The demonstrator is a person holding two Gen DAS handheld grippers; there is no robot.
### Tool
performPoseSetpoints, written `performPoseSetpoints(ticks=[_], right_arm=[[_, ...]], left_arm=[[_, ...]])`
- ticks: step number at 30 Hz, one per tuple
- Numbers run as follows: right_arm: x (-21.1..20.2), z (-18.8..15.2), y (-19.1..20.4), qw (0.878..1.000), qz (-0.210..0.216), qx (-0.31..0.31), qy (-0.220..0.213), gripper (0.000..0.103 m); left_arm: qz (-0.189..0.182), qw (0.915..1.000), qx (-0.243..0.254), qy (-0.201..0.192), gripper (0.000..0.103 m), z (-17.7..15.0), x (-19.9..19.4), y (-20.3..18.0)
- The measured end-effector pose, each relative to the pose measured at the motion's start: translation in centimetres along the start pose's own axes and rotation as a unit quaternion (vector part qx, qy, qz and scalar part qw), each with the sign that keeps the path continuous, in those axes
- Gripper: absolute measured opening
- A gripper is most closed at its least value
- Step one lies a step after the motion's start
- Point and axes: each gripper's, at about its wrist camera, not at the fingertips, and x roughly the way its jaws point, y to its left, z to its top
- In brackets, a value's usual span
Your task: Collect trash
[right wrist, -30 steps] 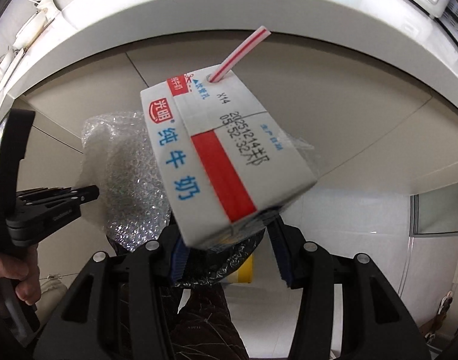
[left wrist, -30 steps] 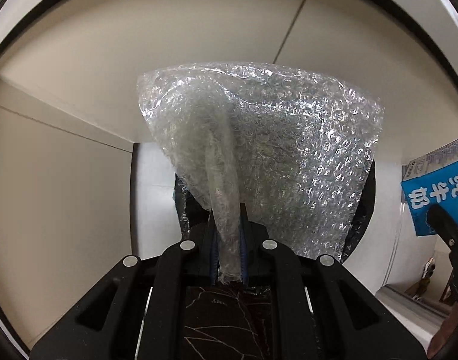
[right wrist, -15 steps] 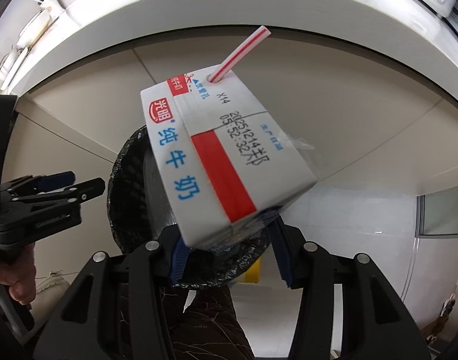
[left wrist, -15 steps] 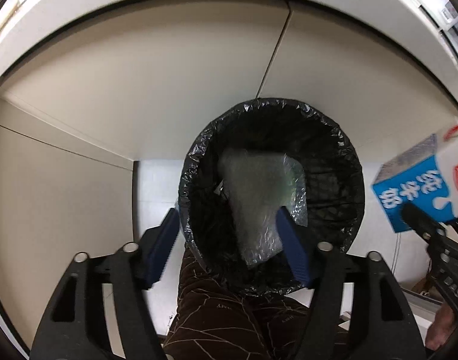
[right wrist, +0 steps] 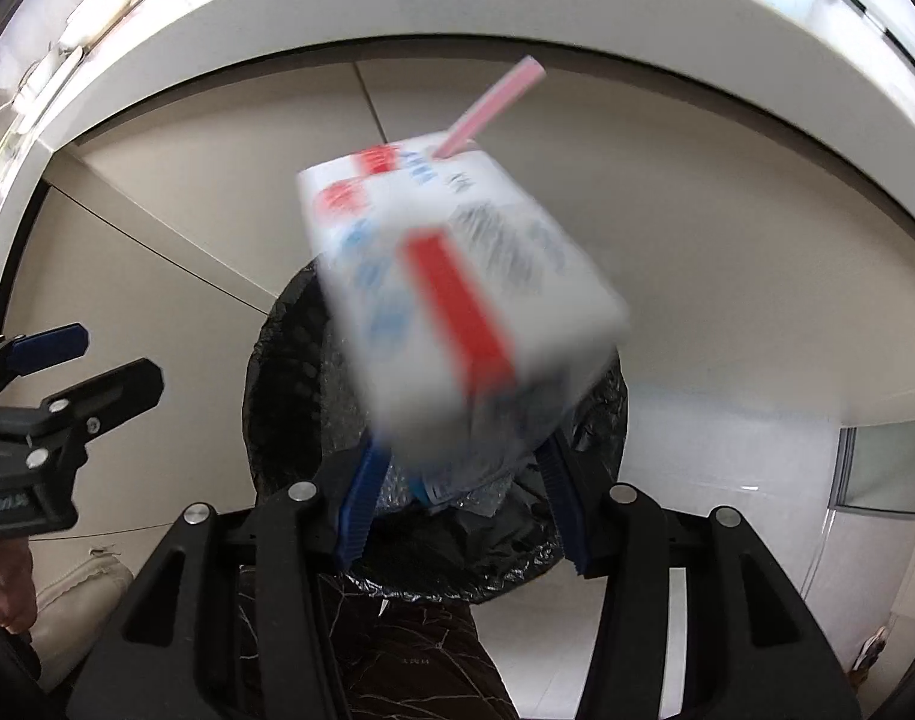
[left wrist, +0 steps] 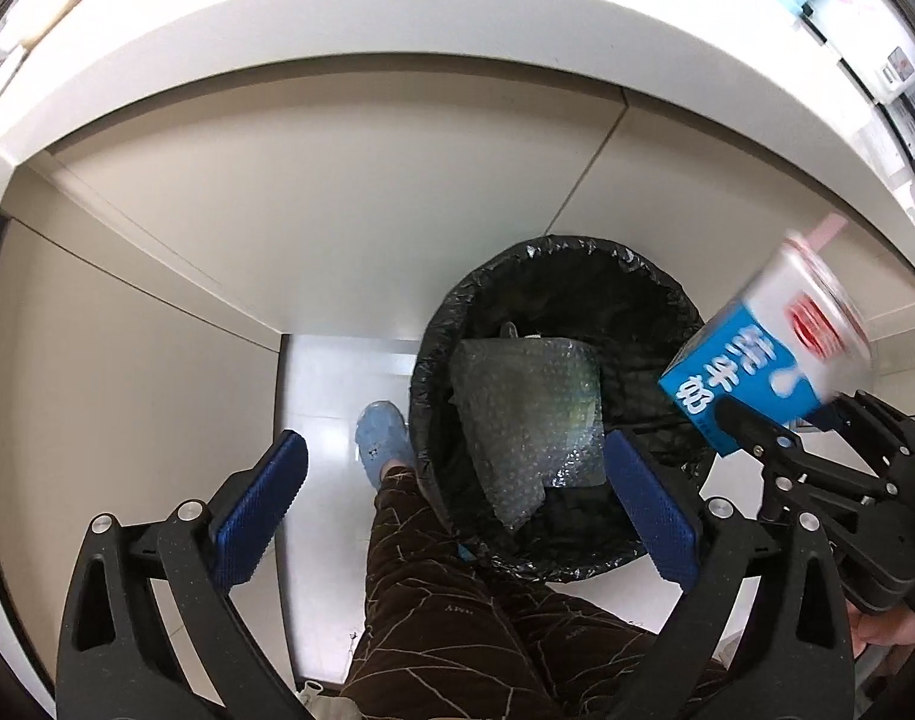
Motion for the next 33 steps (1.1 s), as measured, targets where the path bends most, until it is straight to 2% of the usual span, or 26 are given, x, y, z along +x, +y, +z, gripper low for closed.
performPoseSetpoints(ticks=[3,5,8,11,13,17,22,25,33], right_arm=[[-0.4,-0.2,0.3,1.000,0.000,-0.004,-0.004,0.063],[-1.1,-0.2,0.3,1.000,0.001,-0.004,-0.010,0.066],[-2.3,0.3,0.5,1.000,-0.004,-0.001,-0.020,0.077],[-4.7,0.9,0.3,1.000,-0.001,0.015,-0.026,0.085],[-6.6,1.5,0.0,0.999,-0.001,0.026,-0.035,0.093],[-10.8,2.3,-0.8,0.997,-0.009,0.051,-0.050,0.095],[-15.8,3.2,-0.7,0.996,0.008,0.068,-0.057,0.095],[-18.6,3.1,-0.2,0.996,-0.008,0.063,-0.063,0.095],[-24.0,2.1,-0.6,0.993,-0.005,0.089,-0.078,0.095]], left_arm=[[-0.002,1.0000,-0.003,-0.003,0.097,0.1,-0.6,0.5],[-0.003,1.0000,-0.002,-0.004,0.097,0.2,-1.0,0.6],[0.003,1.0000,0.002,-0.004,0.097,0.4,-1.1,0.5],[-0.002,1.0000,0.000,-0.001,0.097,0.8,-2.3,0.4],[-0.005,0.9999,-0.001,-0.010,0.097,1.0,-3.4,0.1],[-0.024,0.9994,-0.013,-0.022,0.097,1.7,-7.1,-0.1],[-0.014,0.9989,-0.010,-0.043,0.097,2.3,-11.2,-0.6],[-0.017,0.9987,-0.014,-0.045,0.097,2.5,-13.1,-0.9],[-0.017,0.9976,-0.004,-0.067,0.097,1.7,-17.9,-1.3]])
